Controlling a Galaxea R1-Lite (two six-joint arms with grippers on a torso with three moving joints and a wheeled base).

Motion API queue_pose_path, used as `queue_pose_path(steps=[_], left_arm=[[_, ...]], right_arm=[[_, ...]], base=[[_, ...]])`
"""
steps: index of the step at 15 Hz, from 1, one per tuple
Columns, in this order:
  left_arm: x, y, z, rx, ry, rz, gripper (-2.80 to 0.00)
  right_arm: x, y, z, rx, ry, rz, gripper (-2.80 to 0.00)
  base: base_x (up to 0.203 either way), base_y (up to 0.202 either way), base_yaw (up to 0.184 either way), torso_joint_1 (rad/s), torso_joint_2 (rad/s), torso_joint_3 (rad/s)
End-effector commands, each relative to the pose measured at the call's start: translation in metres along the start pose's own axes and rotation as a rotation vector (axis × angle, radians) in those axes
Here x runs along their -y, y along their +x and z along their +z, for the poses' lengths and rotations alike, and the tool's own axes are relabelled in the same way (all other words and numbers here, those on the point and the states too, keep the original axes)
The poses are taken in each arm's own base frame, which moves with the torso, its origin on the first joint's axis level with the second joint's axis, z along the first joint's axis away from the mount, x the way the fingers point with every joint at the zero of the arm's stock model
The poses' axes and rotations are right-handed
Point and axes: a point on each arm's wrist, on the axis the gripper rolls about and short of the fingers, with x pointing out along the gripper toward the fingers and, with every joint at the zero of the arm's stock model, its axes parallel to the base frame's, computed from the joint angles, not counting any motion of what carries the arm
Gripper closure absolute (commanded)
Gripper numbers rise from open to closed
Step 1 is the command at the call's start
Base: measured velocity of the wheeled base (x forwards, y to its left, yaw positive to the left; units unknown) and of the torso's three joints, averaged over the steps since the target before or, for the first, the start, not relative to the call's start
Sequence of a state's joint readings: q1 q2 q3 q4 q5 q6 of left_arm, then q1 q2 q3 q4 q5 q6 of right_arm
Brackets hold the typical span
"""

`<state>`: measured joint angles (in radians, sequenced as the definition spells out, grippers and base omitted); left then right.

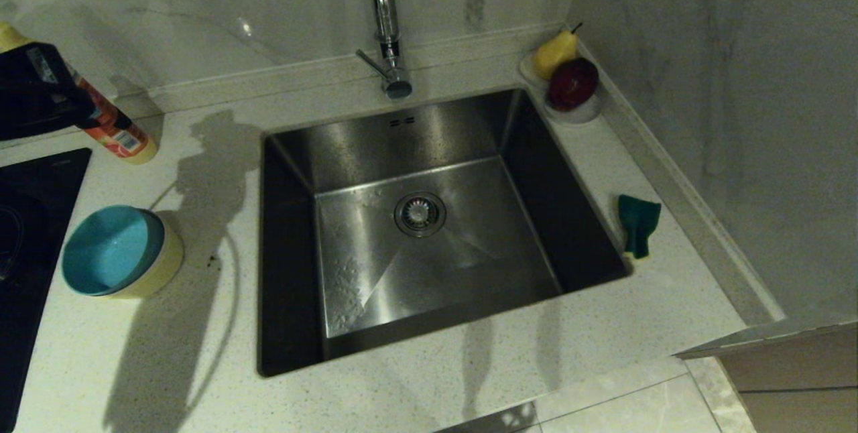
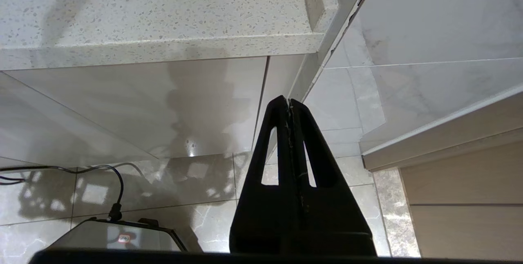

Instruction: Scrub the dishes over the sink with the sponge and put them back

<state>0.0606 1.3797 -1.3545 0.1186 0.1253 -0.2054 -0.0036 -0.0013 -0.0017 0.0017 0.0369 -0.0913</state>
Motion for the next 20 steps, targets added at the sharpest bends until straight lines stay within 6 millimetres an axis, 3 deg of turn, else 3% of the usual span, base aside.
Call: queue_pose_path(steps=[1,3,4,8,11,13,15,17,20], left_arm=[[0.021,-0.002,0.002,0.012,0.074,-0.118,0.0],[0.04,-0.022,-0.001,0.027,0.143,-0.233,0.0],[0.04,-0.037,0.0,0.051,0.162,-0.257,0.0],[0.008,-0.125,0.004,0.214,0.134,-0.225,0.0],[-0.026,-0.195,-0.015,0.35,0.089,-0.15,0.0],[-0.045,-0.233,-0.042,0.421,0.07,-0.095,0.0],[-0.059,-0.252,-0.086,0.425,0.071,-0.055,0.0],[-0.07,-0.254,-0.137,0.388,0.083,-0.031,0.0],[-0.082,-0.239,-0.213,0.285,0.116,-0.045,0.0]], right_arm=[[0.0,0.0,0.0,0.0,-0.001,0.001,0.0],[0.0,0.0,0.0,0.0,-0.001,0.001,0.0],[0.0,0.0,0.0,0.0,-0.001,0.0,0.0],[0.0,0.0,0.0,0.0,-0.001,0.0,0.0],[0.0,0.0,0.0,0.0,-0.001,0.001,0.0],[0.0,0.0,0.0,0.0,-0.001,0.0,0.0],[0.0,0.0,0.0,0.0,-0.001,0.0,0.0],[0.0,0.0,0.0,0.0,-0.001,0.002,0.0],[0.0,0.0,0.0,0.0,-0.001,0.0,0.0]], base=[[0.0,0.0,0.0,0.0,0.0,0.0],[0.0,0.0,0.0,0.0,0.0,0.0],[0.0,0.0,0.0,0.0,0.0,0.0],[0.0,0.0,0.0,0.0,0.0,0.0],[0.0,0.0,0.0,0.0,0.0,0.0],[0.0,0.0,0.0,0.0,0.0,0.0],[0.0,0.0,0.0,0.0,0.0,0.0],[0.0,0.0,0.0,0.0,0.0,0.0],[0.0,0.0,0.0,0.0,0.0,0.0]])
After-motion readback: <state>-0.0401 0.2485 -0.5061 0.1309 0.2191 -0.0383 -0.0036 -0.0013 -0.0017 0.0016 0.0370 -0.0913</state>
